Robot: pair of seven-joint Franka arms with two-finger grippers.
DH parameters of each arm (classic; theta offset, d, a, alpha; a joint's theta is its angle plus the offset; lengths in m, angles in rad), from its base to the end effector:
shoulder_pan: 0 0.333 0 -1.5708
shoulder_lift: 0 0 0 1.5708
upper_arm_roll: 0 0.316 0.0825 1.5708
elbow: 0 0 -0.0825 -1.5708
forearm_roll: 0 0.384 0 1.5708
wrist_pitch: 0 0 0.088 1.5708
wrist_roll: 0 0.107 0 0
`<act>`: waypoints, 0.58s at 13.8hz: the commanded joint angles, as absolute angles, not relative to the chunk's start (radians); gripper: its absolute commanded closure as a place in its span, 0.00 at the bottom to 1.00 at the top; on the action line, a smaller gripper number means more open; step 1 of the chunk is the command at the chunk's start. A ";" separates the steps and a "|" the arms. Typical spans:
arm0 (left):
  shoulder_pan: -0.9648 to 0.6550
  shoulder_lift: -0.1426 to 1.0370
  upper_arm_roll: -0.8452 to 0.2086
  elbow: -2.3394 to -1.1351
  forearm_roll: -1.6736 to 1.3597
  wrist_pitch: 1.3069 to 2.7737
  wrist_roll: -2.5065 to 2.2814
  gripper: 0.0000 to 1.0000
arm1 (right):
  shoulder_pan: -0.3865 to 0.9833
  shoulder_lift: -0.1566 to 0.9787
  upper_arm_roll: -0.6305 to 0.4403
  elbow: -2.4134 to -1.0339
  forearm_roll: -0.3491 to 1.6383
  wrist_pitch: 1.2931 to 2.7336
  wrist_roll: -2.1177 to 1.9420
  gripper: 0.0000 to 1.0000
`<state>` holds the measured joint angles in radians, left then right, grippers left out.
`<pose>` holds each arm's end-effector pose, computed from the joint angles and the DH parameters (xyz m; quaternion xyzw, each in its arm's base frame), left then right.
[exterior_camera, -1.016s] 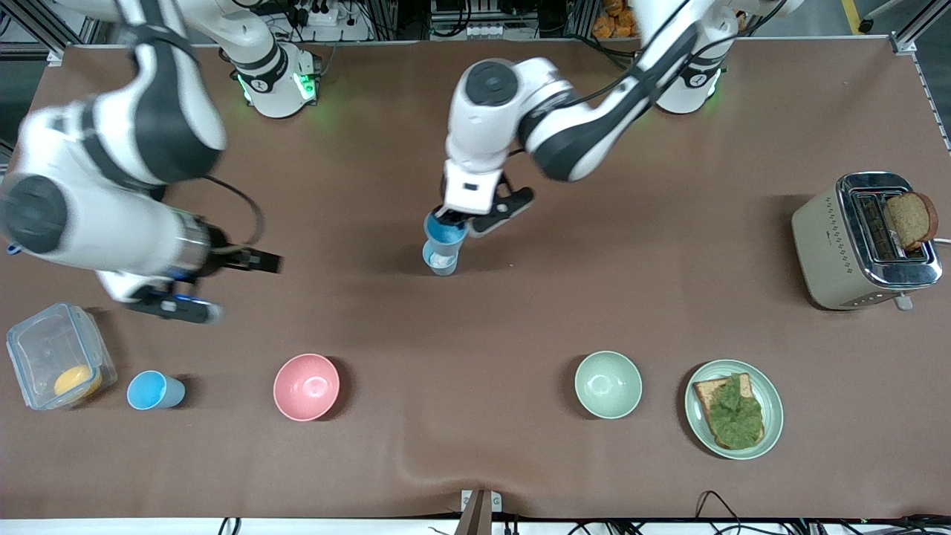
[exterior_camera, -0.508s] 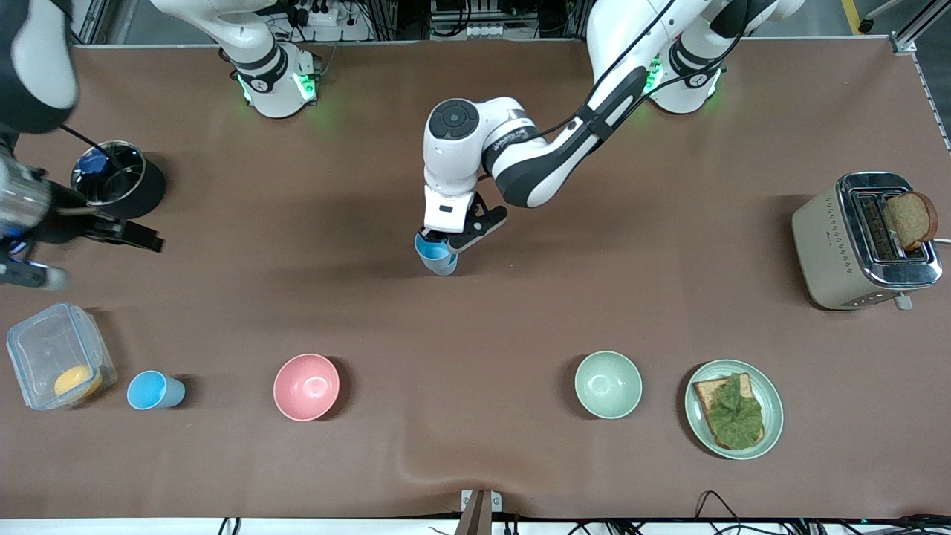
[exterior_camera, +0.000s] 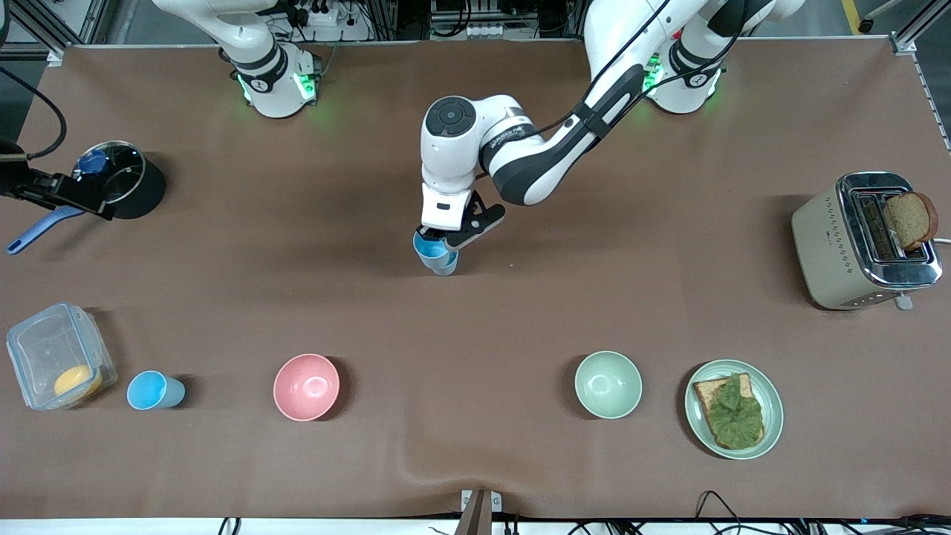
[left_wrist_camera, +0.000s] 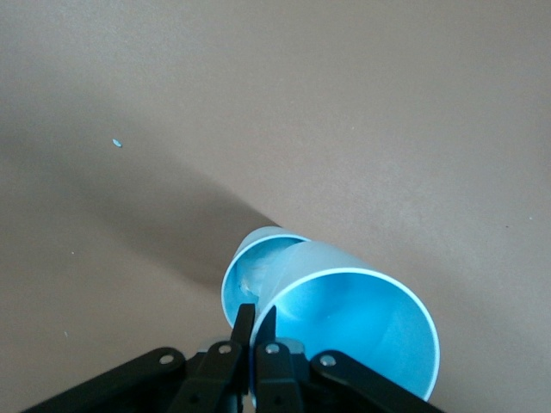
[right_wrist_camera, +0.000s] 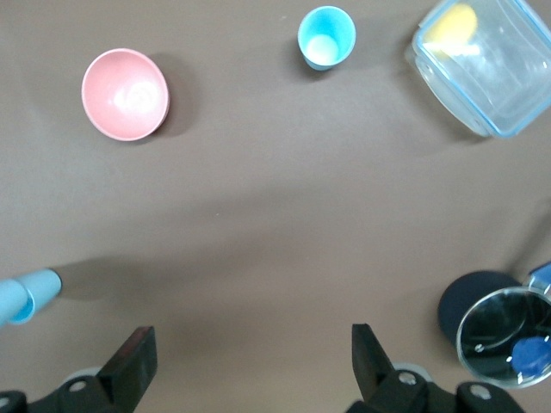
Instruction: Stack blue cups with both arms
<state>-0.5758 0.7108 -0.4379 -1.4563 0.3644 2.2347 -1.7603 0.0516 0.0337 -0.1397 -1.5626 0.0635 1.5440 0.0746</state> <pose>0.4473 -0.5782 0.3056 0.9445 0.3206 0.0264 0.0667 0.5598 -0.0411 0.6076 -0.9959 0.0812 0.0258 0.0296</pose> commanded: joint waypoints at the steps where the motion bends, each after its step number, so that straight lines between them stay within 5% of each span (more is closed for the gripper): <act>1: -0.575 0.673 -0.431 -1.482 0.384 2.212 -1.790 1.00 | 0.023 0.012 -0.118 -1.588 0.051 1.546 -0.008 0.00; 8: -0.580 0.683 -0.431 -1.491 0.382 2.206 -1.831 1.00 | 0.023 0.015 -0.097 -1.589 0.006 1.577 0.005 0.00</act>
<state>-0.5761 0.7071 -0.4374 -1.4699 0.3645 2.2159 -1.7766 0.0463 0.0338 -0.1264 -1.5666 0.0333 1.5581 0.0106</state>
